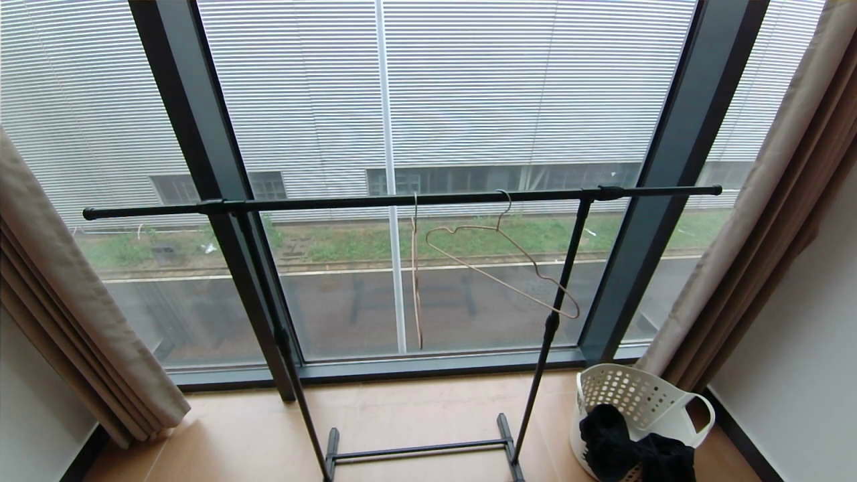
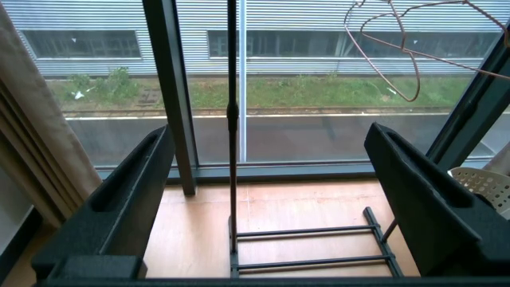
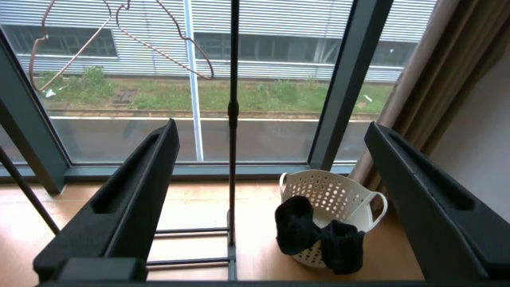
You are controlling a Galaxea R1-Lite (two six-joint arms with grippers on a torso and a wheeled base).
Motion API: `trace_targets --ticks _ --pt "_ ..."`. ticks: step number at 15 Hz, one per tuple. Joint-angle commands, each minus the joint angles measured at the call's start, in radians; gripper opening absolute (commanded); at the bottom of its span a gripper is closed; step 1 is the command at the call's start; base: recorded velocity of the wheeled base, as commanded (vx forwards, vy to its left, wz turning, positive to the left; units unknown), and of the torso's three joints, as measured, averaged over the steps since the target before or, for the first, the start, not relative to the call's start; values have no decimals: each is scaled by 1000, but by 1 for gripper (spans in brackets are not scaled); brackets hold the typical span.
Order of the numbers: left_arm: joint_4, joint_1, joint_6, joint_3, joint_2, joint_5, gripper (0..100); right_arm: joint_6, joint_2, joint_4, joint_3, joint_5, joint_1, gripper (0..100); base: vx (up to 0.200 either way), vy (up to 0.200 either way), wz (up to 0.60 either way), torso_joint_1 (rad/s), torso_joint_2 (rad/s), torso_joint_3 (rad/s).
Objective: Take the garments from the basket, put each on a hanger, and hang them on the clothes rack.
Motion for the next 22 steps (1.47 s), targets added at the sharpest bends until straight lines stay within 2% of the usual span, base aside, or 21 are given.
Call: trace_targets --ticks 1,9,22 --pt "-2 0 0 0 1 1 100 -2 1 0 0 0 0 100 0 0 0 0 0 0" --pt "0 0 0 0 1 1 100 -2 1 3 -2 0 0 100 0 0 0 -17 32 18" --pt "0 0 2 0 1 1 100 -2 1 5 -2 1 0 100 0 0 0 -116 250 126"
